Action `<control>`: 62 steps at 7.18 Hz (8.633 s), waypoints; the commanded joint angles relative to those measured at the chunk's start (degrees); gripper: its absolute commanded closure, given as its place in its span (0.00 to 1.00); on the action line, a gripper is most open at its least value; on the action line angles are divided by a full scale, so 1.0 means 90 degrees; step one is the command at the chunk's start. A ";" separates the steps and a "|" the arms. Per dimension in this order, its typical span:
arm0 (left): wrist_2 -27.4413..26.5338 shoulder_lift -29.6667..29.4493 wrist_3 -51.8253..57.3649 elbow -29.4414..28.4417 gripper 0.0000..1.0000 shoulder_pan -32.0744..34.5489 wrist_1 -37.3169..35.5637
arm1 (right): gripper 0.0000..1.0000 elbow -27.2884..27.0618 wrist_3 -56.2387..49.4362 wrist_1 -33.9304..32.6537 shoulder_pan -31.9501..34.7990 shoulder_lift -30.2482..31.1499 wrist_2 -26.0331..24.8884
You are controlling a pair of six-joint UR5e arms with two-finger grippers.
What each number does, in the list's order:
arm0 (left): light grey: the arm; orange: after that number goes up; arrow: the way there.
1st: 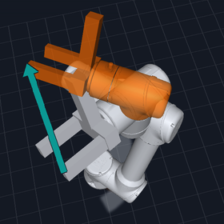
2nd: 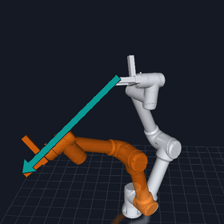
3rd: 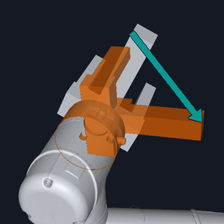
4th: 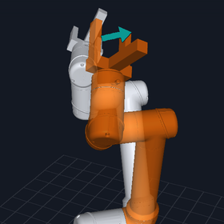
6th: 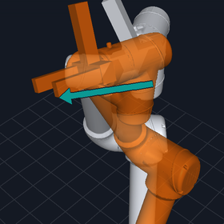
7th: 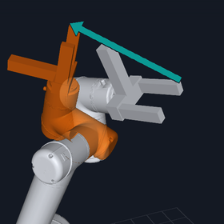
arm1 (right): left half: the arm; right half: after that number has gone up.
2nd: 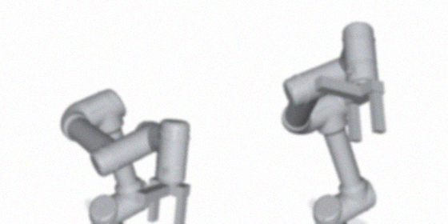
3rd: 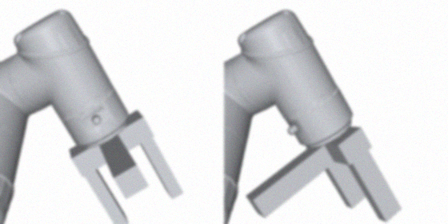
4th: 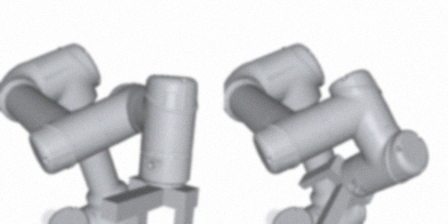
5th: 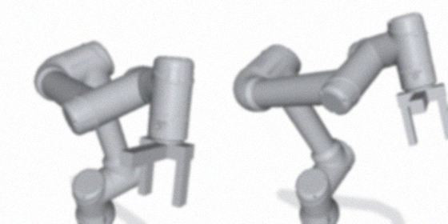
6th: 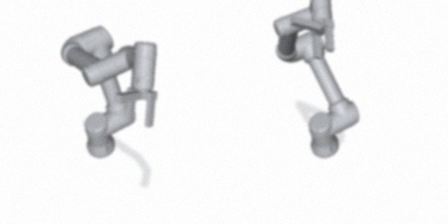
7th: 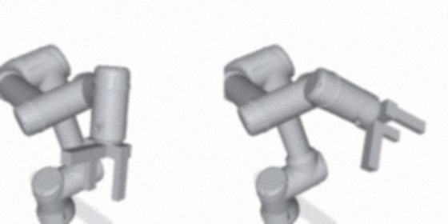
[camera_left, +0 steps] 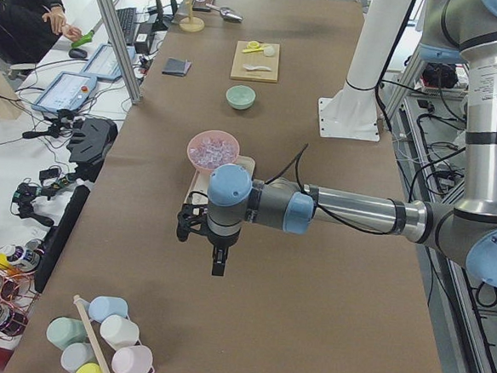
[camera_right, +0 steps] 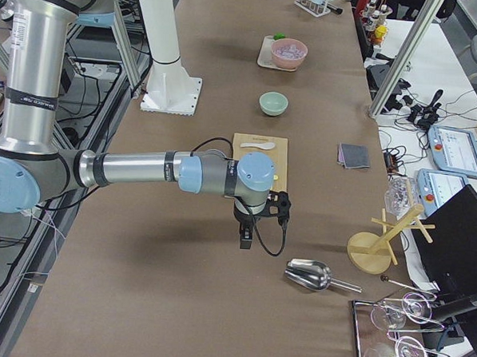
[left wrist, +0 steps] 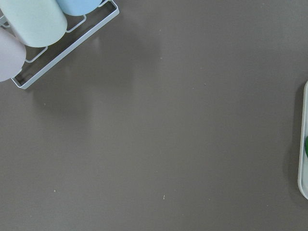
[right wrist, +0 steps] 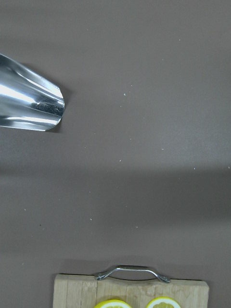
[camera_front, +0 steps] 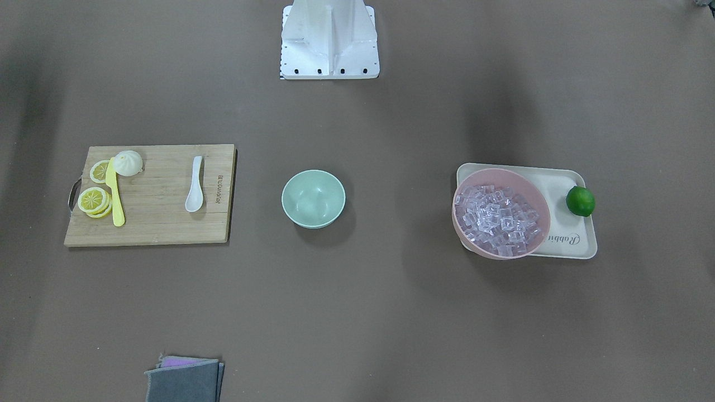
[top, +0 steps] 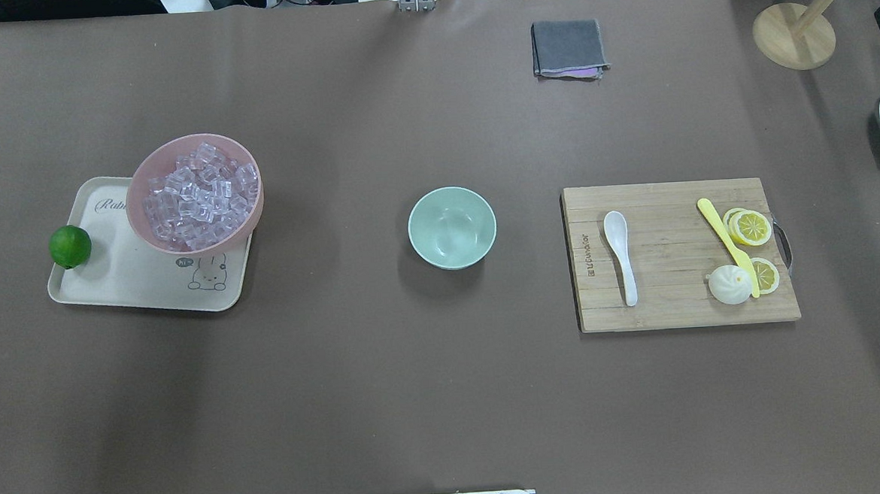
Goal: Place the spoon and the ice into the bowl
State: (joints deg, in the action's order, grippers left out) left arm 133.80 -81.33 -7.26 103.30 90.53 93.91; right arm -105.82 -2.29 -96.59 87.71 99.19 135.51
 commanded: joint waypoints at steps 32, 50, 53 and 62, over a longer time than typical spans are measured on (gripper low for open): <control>-0.1897 -0.2650 -0.5758 0.0525 0.02 -0.3376 0.0893 | 0.00 -0.0088 -0.0058 0.0029 -0.0010 -0.0432 0.0099; -0.2650 -0.2956 -0.6361 -0.0999 0.48 -0.4619 0.2309 | 0.00 -0.0127 0.2383 0.2021 -0.1777 -0.1265 0.0441; -0.2621 -0.2985 -0.6380 -0.0999 0.81 -0.4619 0.2290 | 0.00 -0.0146 0.2383 0.2021 -0.1777 -0.1265 0.0354; -0.2033 -0.3073 -0.6391 -0.0637 0.27 -0.4306 0.2094 | 0.00 -0.0136 0.2383 0.2012 -0.1836 -0.1265 0.0216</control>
State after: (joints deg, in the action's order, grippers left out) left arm 117.06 -108.64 -65.04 98.35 52.33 112.50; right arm -107.05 19.22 -78.49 71.22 87.80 137.46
